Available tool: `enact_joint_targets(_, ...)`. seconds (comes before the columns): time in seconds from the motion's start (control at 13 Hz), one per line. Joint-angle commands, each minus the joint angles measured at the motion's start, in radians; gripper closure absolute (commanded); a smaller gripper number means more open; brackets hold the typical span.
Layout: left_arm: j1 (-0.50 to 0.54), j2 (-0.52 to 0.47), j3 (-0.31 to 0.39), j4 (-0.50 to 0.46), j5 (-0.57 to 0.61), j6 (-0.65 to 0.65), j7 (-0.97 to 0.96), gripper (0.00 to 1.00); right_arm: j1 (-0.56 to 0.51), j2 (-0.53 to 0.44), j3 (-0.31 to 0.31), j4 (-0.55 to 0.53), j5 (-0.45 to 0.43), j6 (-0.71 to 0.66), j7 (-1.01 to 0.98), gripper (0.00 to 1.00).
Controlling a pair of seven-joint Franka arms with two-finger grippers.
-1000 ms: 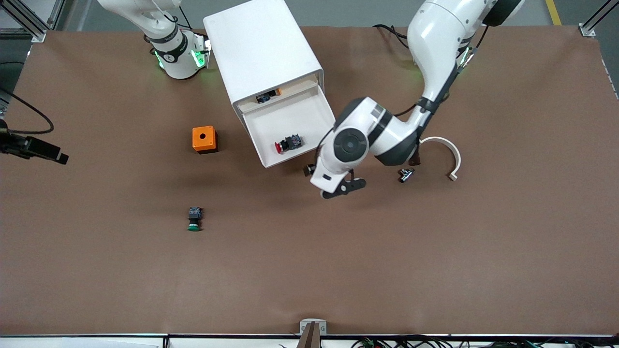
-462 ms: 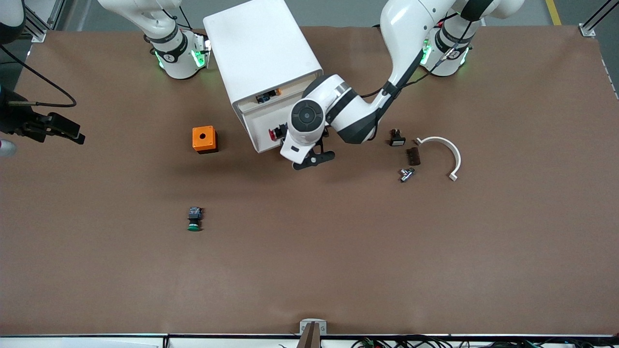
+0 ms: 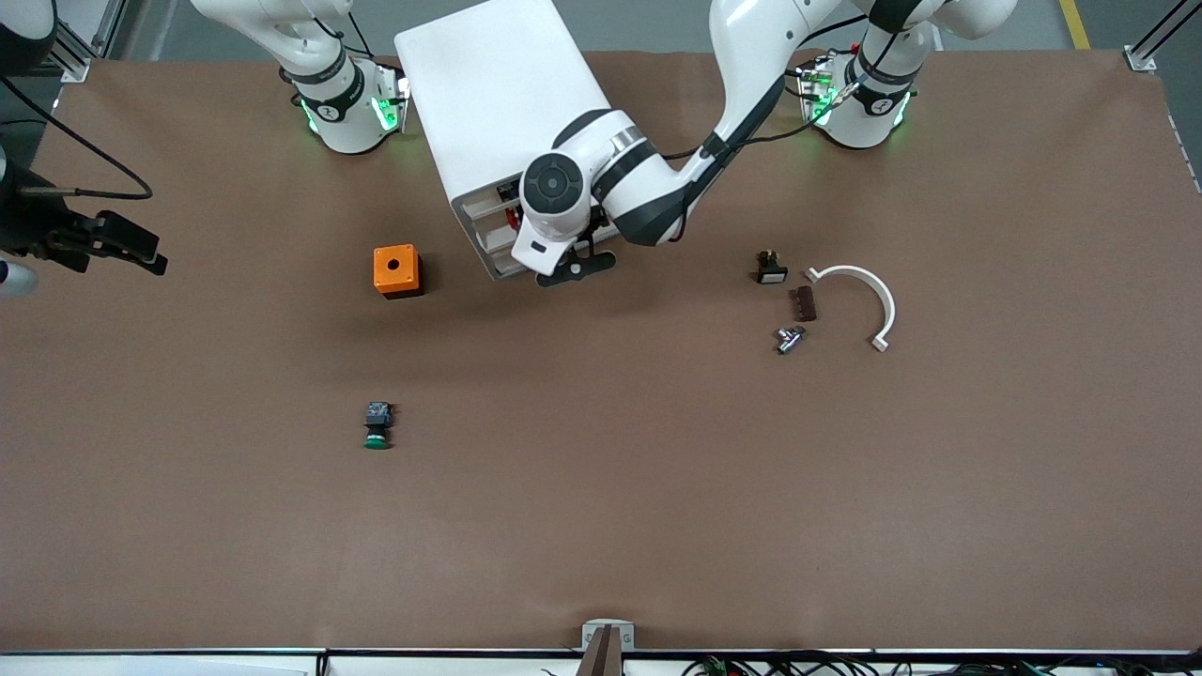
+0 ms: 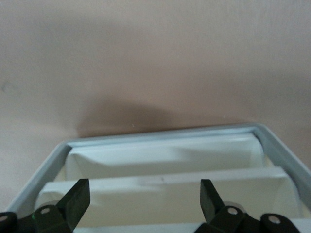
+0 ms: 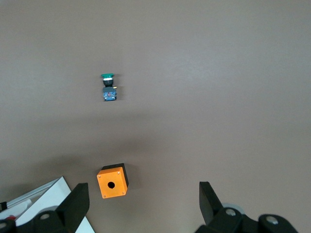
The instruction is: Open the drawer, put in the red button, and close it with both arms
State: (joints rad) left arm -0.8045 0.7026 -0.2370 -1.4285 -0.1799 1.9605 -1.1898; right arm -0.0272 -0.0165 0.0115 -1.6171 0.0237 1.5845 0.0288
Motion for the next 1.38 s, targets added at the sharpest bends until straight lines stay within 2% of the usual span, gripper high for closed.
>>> enact_joint_targets(0.0,-0.019,-0.006,-0.004,-0.020,-0.018,-0.006,-0.016,0.00,-0.056,-0.028,0.062,0.009,-0.021,-0.011,-0.004,0.00)
enact_joint_targets(0.08,-0.025,-0.006,-0.002,-0.021,-0.018,-0.006,-0.023,0.00,-0.054,-0.025,0.059,0.016,-0.021,-0.011,0.005,0.00)
enact_joint_targets(0.23,-0.021,-0.009,-0.002,-0.023,-0.018,-0.006,-0.024,0.00,-0.016,-0.025,0.004,0.016,-0.021,-0.008,0.002,0.00)
enact_joint_targets(0.38,0.004,-0.015,0.008,-0.020,-0.010,-0.006,-0.022,0.00,-0.011,-0.026,-0.004,0.008,-0.021,-0.029,0.011,0.00)
enact_joint_targets(0.69,0.200,-0.069,0.042,-0.010,0.121,-0.009,0.005,0.00,-0.017,-0.020,-0.038,0.014,-0.018,-0.034,-0.022,0.00)
enact_joint_targets(0.85,0.290,-0.119,0.042,-0.012,0.276,-0.038,0.019,0.00,-0.013,-0.023,-0.038,0.016,-0.021,-0.028,-0.038,0.00)
enact_joint_targets(0.92,0.327,-0.153,0.042,-0.004,0.374,-0.081,0.074,0.00,-0.008,-0.025,-0.036,0.016,-0.021,-0.027,-0.038,0.00)
enact_joint_targets(1.0,0.368,-0.190,0.041,0.003,0.419,-0.125,0.143,0.00,-0.005,-0.025,-0.035,0.016,-0.024,-0.026,-0.036,0.00)
enact_joint_targets(1.15,0.471,-0.262,0.041,0.003,0.435,-0.179,0.273,0.00,0.006,-0.025,-0.030,0.016,-0.060,-0.031,-0.036,0.00)
enact_joint_targets(1.31,0.571,-0.334,0.039,0.003,0.435,-0.227,0.393,0.00,0.006,-0.025,-0.031,0.016,-0.061,-0.034,-0.036,0.00)
